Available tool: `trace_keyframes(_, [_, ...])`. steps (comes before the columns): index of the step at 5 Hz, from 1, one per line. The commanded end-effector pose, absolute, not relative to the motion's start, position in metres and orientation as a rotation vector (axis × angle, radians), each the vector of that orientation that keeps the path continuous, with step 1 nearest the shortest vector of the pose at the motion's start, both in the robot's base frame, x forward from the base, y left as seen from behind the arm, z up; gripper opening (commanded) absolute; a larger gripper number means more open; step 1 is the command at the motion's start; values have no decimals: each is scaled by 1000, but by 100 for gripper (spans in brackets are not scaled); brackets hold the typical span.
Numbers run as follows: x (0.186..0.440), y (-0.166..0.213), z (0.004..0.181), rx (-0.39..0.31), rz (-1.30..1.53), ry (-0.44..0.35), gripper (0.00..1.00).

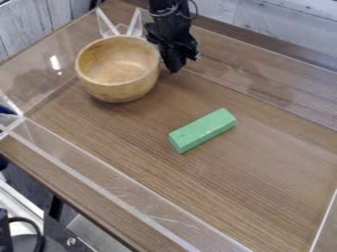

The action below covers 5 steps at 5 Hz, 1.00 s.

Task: Remove the green block from inside the brown bowl and put it on the table

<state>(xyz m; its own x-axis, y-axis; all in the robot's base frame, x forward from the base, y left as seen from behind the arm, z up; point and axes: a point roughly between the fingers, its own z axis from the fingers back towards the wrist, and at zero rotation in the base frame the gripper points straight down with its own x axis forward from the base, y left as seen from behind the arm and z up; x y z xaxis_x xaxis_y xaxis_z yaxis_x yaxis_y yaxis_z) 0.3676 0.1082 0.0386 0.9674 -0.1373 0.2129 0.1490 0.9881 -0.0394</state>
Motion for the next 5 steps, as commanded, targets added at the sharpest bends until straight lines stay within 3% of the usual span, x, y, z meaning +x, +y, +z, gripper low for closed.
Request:
trace_keyframes(1, [376,109,62,-25,-183,-293,0])
trace_keyframes(3, [373,104,43,-29,-161,-248,0])
trace_keyframes(5, [368,110,35,-72,-178,-230,0])
